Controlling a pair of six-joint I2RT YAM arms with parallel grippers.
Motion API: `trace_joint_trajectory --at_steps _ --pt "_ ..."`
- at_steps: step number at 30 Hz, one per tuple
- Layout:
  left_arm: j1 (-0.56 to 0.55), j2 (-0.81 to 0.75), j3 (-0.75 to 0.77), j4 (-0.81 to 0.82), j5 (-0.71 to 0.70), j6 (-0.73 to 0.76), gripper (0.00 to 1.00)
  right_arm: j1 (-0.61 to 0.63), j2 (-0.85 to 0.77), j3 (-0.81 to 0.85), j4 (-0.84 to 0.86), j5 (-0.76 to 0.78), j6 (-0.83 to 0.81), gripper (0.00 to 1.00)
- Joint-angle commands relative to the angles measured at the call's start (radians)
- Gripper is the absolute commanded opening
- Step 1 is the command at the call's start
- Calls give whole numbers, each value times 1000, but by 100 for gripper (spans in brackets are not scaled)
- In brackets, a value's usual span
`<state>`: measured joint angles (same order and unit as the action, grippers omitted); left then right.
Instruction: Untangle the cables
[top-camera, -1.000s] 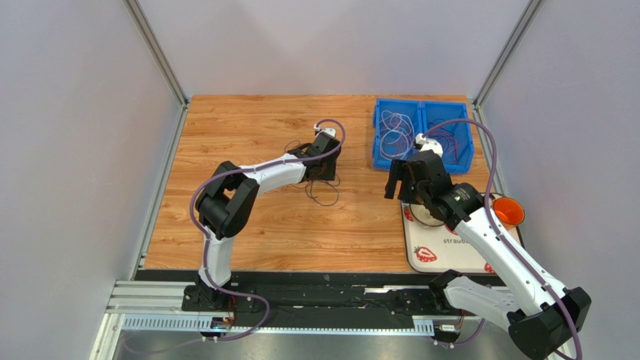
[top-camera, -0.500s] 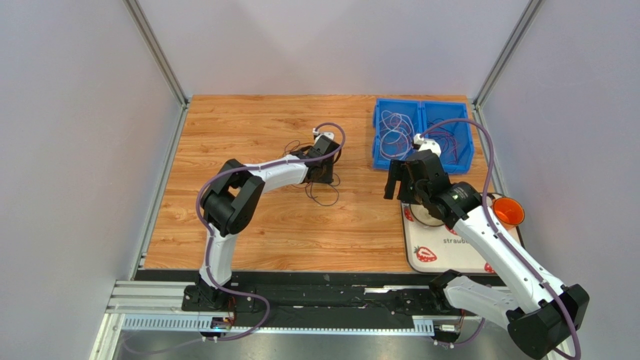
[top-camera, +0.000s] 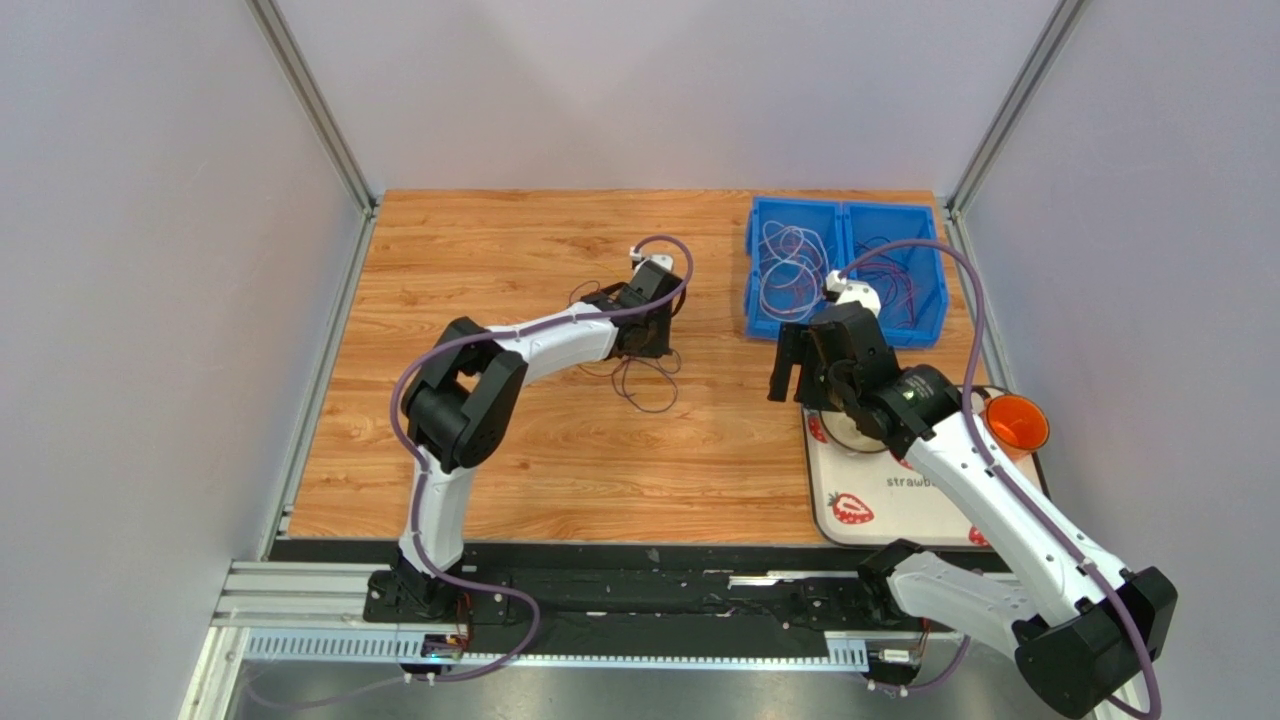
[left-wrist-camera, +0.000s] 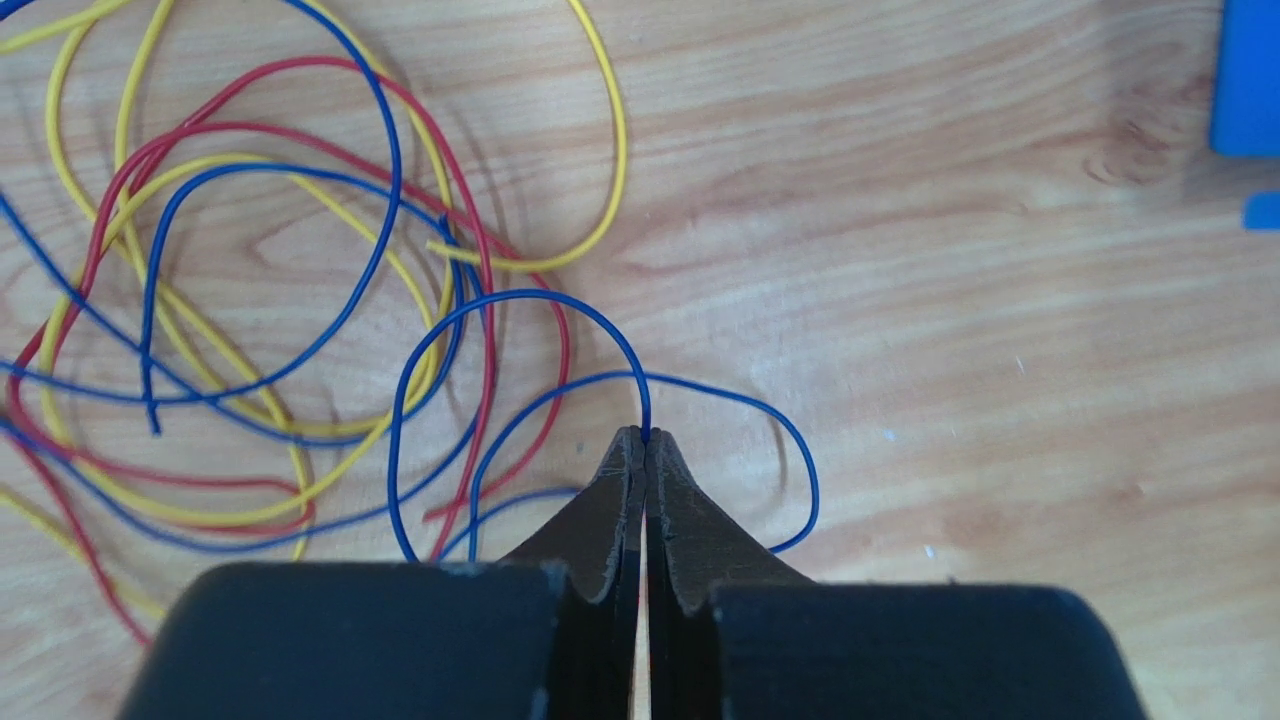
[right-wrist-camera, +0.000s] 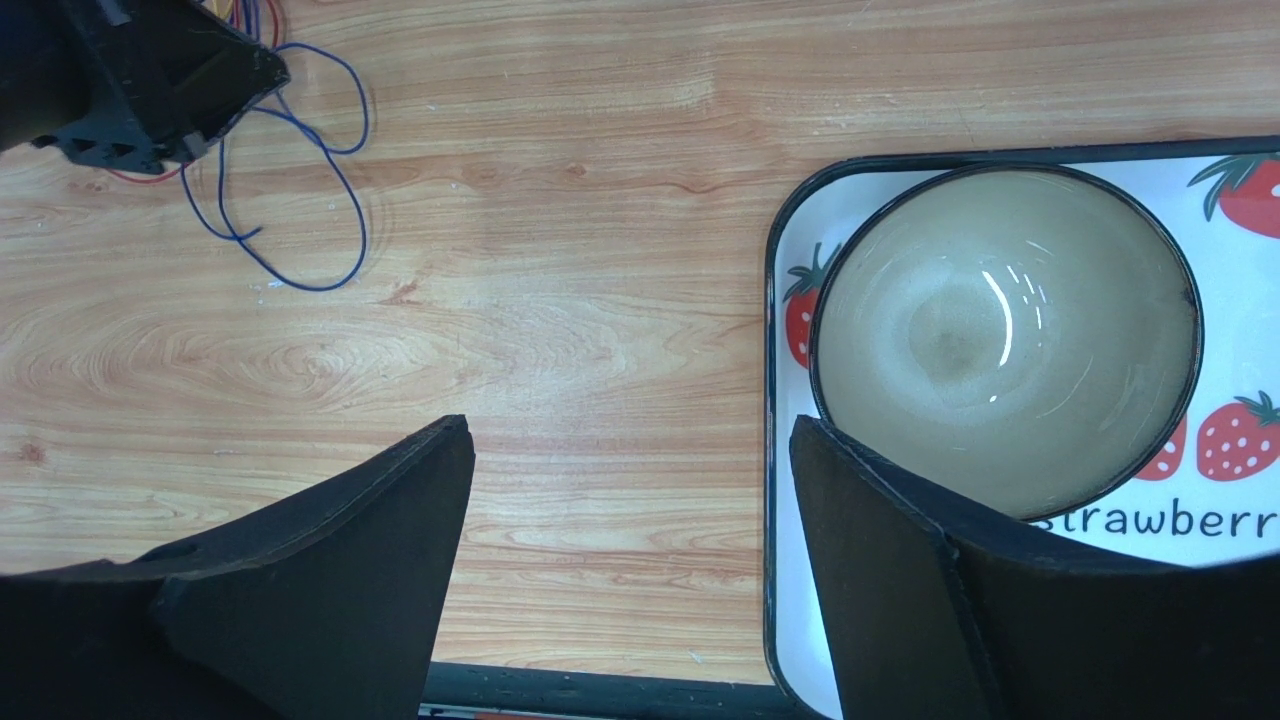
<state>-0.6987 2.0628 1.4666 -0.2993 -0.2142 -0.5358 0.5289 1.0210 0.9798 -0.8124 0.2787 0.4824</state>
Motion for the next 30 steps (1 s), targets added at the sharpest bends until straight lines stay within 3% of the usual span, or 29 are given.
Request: trace_joint_trajectory --at_steps 1,8,14,21,30 --pt "4 -196 35 -56 45 34 0 0 -32 5 5 17 5 81" --pt "-7 -465 125 -149 117 91 0 0 -44 28 -2 5 13 81" --pt "-61 -622 207 -126 306 220 0 -1 -75 42 -14 11 18 81" --pt "-76 -705 -43 15 271 223 0 0 -128 46 -21 -1 38 81" --pt "-74 -552 -291 149 364 83 0 -1 -154 0 18 -108 73 82"
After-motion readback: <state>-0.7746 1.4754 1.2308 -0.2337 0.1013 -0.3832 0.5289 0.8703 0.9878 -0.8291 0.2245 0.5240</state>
